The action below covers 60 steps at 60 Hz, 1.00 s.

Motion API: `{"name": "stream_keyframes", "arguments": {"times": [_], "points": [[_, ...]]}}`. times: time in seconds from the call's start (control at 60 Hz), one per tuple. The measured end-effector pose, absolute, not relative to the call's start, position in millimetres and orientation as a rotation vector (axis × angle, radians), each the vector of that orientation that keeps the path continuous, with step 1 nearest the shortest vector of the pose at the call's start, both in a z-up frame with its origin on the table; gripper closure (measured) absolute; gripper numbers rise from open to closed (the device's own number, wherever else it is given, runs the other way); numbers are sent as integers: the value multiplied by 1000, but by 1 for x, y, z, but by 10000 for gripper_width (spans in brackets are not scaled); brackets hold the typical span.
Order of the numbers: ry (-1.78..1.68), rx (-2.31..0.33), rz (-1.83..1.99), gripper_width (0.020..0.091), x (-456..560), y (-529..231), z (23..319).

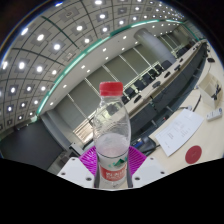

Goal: Pour water

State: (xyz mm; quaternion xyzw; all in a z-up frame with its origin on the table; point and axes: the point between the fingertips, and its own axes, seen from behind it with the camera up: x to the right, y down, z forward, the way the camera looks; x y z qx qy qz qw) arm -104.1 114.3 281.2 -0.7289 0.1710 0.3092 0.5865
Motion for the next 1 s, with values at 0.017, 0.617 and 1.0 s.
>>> {"name": "stream_keyframes", "arguments": {"times": [0.017, 0.617, 1.0], "points": [[374, -1697, 677, 728, -96, 115, 284], [-42, -1902, 122, 730, 98, 161, 102], [-73, -1949, 122, 427, 99, 150, 69]]}}
